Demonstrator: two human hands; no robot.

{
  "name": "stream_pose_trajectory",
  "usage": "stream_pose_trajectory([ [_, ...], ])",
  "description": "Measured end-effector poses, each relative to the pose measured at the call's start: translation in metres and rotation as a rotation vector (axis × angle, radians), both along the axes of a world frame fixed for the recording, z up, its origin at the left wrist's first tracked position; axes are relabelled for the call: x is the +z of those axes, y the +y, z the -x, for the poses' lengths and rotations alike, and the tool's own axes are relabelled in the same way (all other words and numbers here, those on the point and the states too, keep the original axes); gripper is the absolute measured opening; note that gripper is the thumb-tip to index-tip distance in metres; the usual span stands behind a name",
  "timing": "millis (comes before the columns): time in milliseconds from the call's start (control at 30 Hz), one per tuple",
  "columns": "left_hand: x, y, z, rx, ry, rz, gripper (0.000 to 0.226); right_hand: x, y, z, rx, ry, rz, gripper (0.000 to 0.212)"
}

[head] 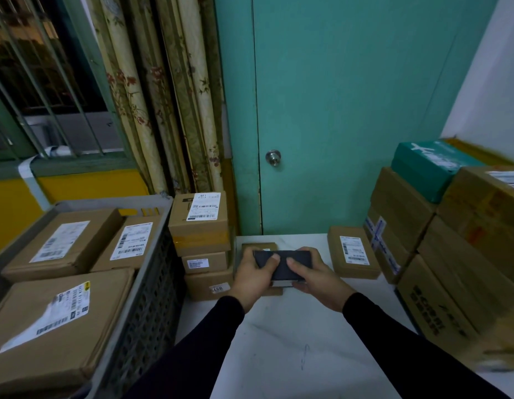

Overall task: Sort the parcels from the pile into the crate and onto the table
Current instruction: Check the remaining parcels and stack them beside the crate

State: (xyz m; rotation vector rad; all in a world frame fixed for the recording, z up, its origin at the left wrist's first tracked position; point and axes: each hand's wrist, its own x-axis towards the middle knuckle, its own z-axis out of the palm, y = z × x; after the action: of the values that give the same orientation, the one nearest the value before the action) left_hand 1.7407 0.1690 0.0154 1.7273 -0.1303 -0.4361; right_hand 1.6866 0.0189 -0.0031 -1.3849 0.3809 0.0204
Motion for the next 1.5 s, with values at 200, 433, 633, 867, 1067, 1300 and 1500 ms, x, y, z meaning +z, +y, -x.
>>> stream_pose_trajectory([
  [200, 0.001, 0.002, -0.005, 0.064, 0.134, 0.090, 0.036, 0.002, 0.000, -0.002, -0.099, 0.025, -0.153, 0.025],
  [433, 0.002, 0.005, -0.006, 0.018, 0.437, 0.341, 0.025, 0.002, -0.007, -0.006, -0.100, -0.026, -0.194, 0.035],
  [633, 0.006, 0.013, -0.014, -0.063, 0.384, 0.368, 0.061, 0.004, -0.009, -0.010, -0.069, -0.029, -0.235, 0.045],
  [867, 0.004, 0.006, -0.011, -0.054, 0.274, 0.298, 0.063, 0.005, -0.004, -0.012, -0.093, -0.053, -0.179, 0.050],
  [1067, 0.002, 0.006, -0.009, -0.048, 0.223, 0.279, 0.064, 0.006, -0.003, -0.011, -0.073, -0.052, -0.114, 0.052],
  [1300, 0.000, 0.007, -0.007, -0.037, 0.222, 0.292, 0.058, 0.002, -0.005, -0.009, -0.062, -0.072, -0.106, 0.049],
  [1500, -0.002, 0.006, -0.006, -0.048, 0.190, 0.279, 0.051, -0.001, -0.007, -0.010, -0.054, -0.062, -0.096, 0.056],
])
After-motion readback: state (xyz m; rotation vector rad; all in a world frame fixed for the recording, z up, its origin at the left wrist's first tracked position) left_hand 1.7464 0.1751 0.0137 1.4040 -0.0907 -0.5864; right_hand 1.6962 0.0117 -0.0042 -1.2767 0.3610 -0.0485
